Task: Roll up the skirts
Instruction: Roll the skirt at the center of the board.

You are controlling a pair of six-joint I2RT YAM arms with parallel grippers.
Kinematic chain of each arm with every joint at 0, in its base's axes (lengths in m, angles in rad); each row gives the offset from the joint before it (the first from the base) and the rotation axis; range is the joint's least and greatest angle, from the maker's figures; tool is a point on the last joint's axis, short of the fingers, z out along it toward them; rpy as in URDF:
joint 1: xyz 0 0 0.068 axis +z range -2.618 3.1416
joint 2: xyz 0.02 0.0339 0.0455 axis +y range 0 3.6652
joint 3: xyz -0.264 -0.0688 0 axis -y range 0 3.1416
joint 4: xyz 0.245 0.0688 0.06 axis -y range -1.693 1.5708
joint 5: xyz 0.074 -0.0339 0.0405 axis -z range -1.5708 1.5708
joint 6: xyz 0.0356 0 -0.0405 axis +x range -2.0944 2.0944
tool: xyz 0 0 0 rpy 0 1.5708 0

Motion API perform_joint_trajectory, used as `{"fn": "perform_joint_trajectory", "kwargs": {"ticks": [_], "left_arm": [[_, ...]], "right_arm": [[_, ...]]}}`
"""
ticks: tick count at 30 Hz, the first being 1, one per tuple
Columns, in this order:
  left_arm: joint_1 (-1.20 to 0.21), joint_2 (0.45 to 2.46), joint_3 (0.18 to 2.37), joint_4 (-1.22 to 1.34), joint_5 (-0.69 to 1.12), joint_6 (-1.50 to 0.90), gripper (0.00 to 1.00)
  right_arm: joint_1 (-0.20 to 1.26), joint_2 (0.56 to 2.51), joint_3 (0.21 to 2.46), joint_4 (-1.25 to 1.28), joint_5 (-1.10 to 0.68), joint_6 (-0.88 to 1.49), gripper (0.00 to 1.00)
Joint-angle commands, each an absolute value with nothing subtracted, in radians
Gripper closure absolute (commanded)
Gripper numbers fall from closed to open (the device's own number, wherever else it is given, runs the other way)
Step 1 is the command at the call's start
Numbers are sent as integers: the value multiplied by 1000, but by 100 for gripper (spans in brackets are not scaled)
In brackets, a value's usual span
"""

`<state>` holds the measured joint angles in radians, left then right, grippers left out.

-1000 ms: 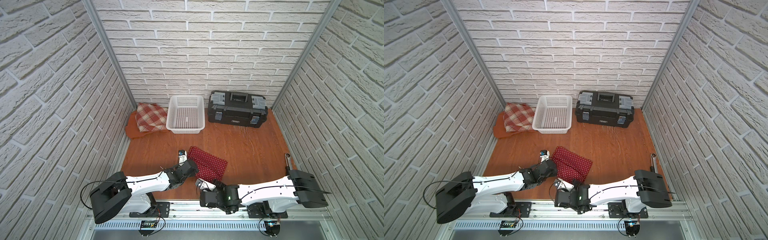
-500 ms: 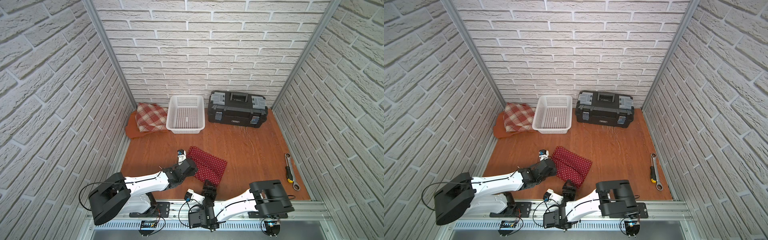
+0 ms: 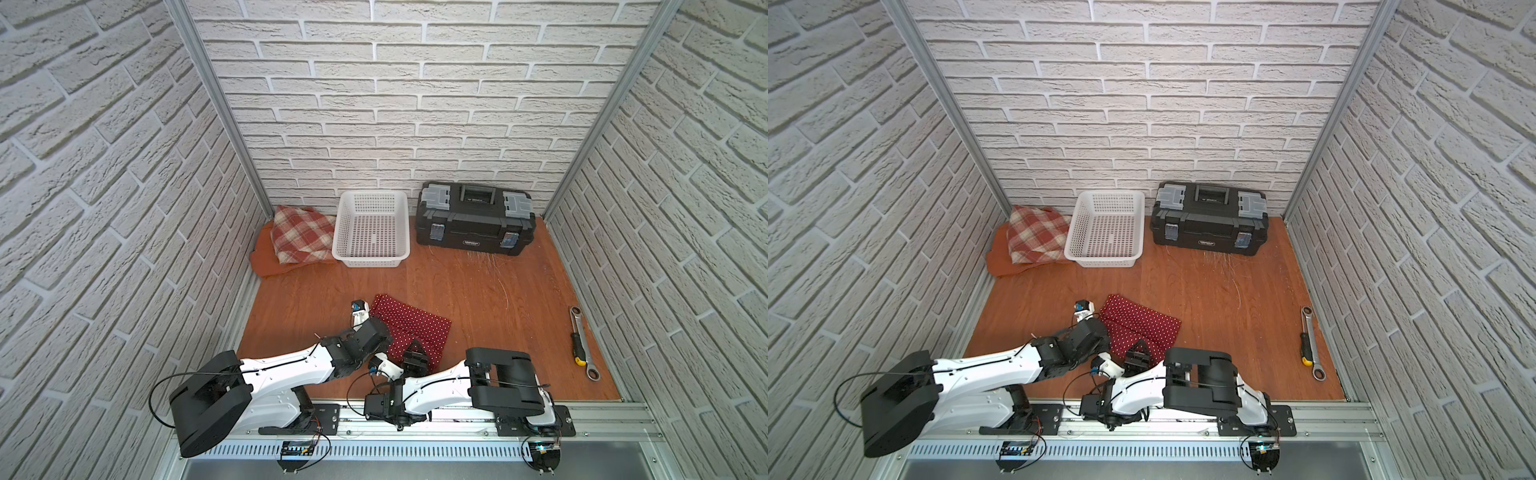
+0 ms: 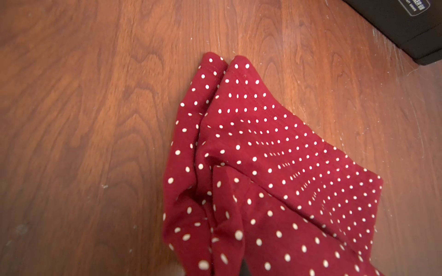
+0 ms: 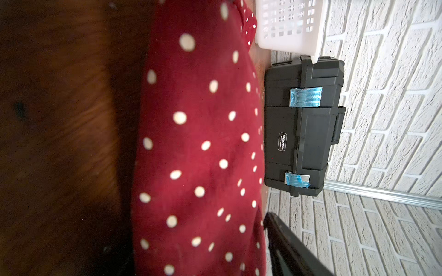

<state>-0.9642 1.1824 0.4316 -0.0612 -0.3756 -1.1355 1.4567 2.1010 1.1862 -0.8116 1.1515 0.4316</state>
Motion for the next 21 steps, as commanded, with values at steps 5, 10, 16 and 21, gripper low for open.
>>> {"fn": "perform_joint_trajectory", "kwargs": {"ticks": [5, 10, 16, 21], "left_arm": [[-967, 1190, 422, -79, -365, -1145, 100], [-974, 1175, 421, -96, -360, -1145, 100], [-977, 1107, 399, -127, -351, -1156, 100], [-971, 1029, 389, -167, -349, -1154, 75]], "right_arm": [[1441, 2167, 1205, -879, 1156, 485, 50], [1416, 2181, 1216, -911, 1124, 494, 72], [1401, 2177, 1209, -867, 1047, 432, 89], [1395, 2159, 1200, -837, 987, 380, 97]]}}
